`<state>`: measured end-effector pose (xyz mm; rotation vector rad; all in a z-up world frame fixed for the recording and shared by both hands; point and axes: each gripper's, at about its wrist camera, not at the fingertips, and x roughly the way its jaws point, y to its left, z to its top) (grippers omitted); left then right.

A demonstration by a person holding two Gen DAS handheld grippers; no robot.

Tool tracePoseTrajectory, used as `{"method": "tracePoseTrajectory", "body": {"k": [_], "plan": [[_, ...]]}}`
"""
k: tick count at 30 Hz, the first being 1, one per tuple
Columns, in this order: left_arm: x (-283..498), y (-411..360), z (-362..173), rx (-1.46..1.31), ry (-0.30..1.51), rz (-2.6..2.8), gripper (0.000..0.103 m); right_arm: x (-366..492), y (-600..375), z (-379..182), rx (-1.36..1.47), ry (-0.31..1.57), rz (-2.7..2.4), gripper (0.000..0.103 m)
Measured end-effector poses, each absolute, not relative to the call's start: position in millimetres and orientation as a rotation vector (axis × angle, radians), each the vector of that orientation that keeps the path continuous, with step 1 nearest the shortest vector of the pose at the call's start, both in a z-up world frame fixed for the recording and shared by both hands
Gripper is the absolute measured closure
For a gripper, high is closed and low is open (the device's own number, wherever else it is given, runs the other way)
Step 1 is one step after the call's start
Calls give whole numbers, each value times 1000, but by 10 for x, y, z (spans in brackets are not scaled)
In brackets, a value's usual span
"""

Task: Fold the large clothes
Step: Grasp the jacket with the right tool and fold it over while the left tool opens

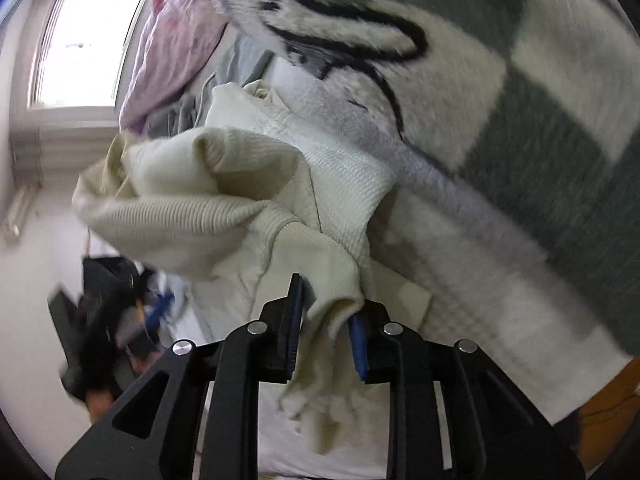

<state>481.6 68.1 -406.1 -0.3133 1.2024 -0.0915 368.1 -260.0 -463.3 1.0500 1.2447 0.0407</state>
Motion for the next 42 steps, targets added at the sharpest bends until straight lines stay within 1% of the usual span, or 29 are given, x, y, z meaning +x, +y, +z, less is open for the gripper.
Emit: {"method": "tracePoseTrajectory", "body": {"k": [2,4,5,6,7,9,10,12,14,15,19,20,21,22,27,29,30,31,32,33,34,36,37,38,39,40,41,42], "plan": [[4889,634,-4049,-308,1219,-91,43,3663,-2578,-4441,896,1261,45,75],[4848,663,-3980,-332,1200,-97,43,3716,-2538,-4219,751,1257,40,68],[4810,682,-3946,-332,1194,-88,43,3745,-2522,-4130,715,1242,46,66],[4752,711,-3900,-342,1180,-79,41,3809,-2496,-4021,669,1227,50,60],[4663,771,-3867,-368,1171,-62,37,3919,-2456,-3870,618,1199,66,53],[4510,866,-3868,-411,1178,-33,36,4095,-2392,-3723,570,1150,103,49],[4394,916,-3907,-419,1196,-4,36,4261,-2318,-3592,552,1121,142,47],[4170,990,-4002,-411,1232,45,36,4512,-2230,-3449,541,1077,193,46],[3991,1038,-4117,-401,1270,80,36,4790,-2048,-3302,494,1047,243,41],[3892,1062,-4226,-413,1312,89,36,4890,-2010,-3296,519,1042,273,39],[3678,1103,-4449,-437,1373,112,36,5440,-1769,-3528,618,1120,347,39],[3650,1101,-4501,-440,1387,114,36,5495,-1722,-3587,595,1133,342,42],[3645,1099,-4526,-447,1393,115,37,5522,-1710,-3600,589,1126,347,74],[3640,1096,-4557,-464,1395,109,37,5589,-1699,-3671,599,1135,368,95],[3654,1082,-4606,-473,1392,98,36,5825,-1840,-3690,521,1104,248,98],[3652,1055,-4644,-473,1395,93,36,5875,-1979,-3889,449,1119,154,99],[3645,1057,-4659,-475,1396,93,36,5911,-2042,-4040,389,1137,90,103],[3636,1059,-4693,-478,1409,97,36,5946,-2116,-4208,321,1168,20,103],[3618,1065,-4717,-484,1413,99,35,5951,-2214,-4346,328,1200,-3,103],[3602,1079,-4728,-492,1411,97,35,5965,-2349,-4502,400,1241,-6,103],[3593,1099,-4724,-504,1410,85,35,5966,-2414,-4523,443,1245,12,103],[3576,1141,-4670,-506,1387,73,35,5908,-2394,-4307,407,1178,44,102],[3561,1168,-4632,-507,1376,65,35,5857,-2375,-4159,424,1148,78,99],[3560,1186,-4602,-528,1367,43,35,5821,-2359,-4045,436,1125,92,98],[3528,1198,-4589,-540,1362,35,35,5774,-2297,-3863,434,1085,120,88],[3527,1205,-4572,-560,1355,18,35,5727,-2231,-3733,422,1060,144,55],[3525,1201,-4562,-574,1350,0,35,5690,-2117,-3613,386,1053,165,34],[3525,1191,-4554,-578,1349,-13,35,5708,-2029,-3593,370,1064,188,19]]}}
